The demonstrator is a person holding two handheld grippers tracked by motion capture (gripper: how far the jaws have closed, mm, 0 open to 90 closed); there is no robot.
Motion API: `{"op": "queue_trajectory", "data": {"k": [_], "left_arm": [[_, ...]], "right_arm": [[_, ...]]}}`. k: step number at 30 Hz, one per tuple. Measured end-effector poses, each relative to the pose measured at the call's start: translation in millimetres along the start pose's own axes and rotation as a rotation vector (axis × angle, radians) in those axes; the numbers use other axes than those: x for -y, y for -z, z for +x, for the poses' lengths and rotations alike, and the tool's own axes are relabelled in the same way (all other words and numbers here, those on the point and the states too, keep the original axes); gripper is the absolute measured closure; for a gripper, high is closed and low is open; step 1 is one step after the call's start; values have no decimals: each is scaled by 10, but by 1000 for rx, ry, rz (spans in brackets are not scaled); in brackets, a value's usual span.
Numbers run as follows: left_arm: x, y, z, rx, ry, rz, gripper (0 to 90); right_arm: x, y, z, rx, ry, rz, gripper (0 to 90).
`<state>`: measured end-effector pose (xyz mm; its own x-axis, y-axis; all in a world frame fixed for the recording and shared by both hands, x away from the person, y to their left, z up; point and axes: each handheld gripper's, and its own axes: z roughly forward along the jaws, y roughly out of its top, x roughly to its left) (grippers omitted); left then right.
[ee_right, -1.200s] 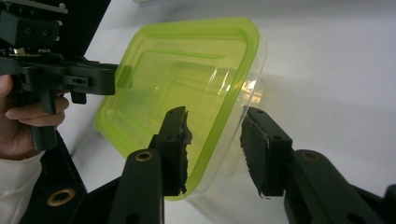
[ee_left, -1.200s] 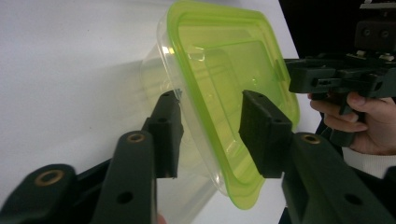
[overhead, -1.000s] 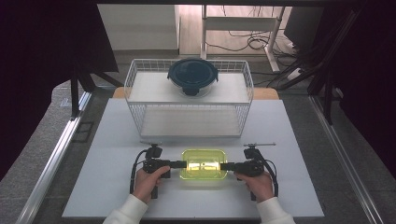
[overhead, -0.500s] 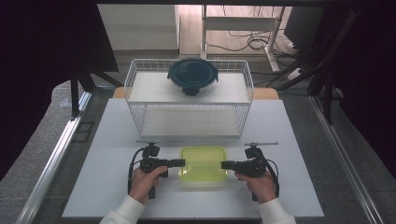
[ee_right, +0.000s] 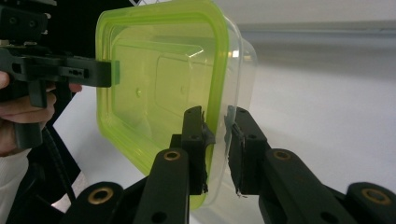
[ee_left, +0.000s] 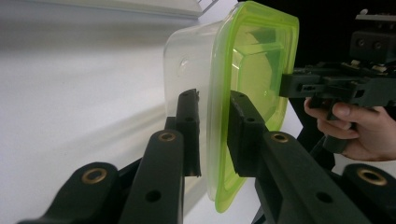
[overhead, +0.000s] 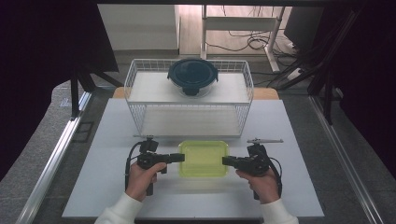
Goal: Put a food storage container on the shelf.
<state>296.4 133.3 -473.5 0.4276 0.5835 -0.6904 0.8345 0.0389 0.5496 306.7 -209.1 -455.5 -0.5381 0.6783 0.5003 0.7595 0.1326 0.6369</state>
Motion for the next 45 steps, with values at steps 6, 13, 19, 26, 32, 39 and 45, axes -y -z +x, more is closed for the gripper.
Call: {"op": "queue_trajectory", "data": {"k": [6, 13, 19, 26, 32, 39, 45], "left_arm": [[-21, 20, -5, 12, -6, 3, 775], [-71, 87, -24, 34, -15, 5, 774], [-139, 224, -103, 41, -38, -7, 773], [-255, 366, -228, 31, -76, -20, 771], [-320, 432, -314, 40, -91, -40, 770], [-407, 531, -389, 29, -108, -58, 770], [-475, 620, -474, 29, -126, -69, 769]], "right_arm": [[-26, 27, 22, -1, 12, -12, 771], [-66, 71, 91, -2, 30, -21, 770], [-135, 124, 213, -8, 60, -35, 768], [-240, 160, 286, -22, 70, -48, 769], [-341, 258, 370, -18, 88, -62, 769], [-438, 293, 444, -23, 105, -77, 769], [-527, 344, 516, -32, 117, -92, 769]]}}
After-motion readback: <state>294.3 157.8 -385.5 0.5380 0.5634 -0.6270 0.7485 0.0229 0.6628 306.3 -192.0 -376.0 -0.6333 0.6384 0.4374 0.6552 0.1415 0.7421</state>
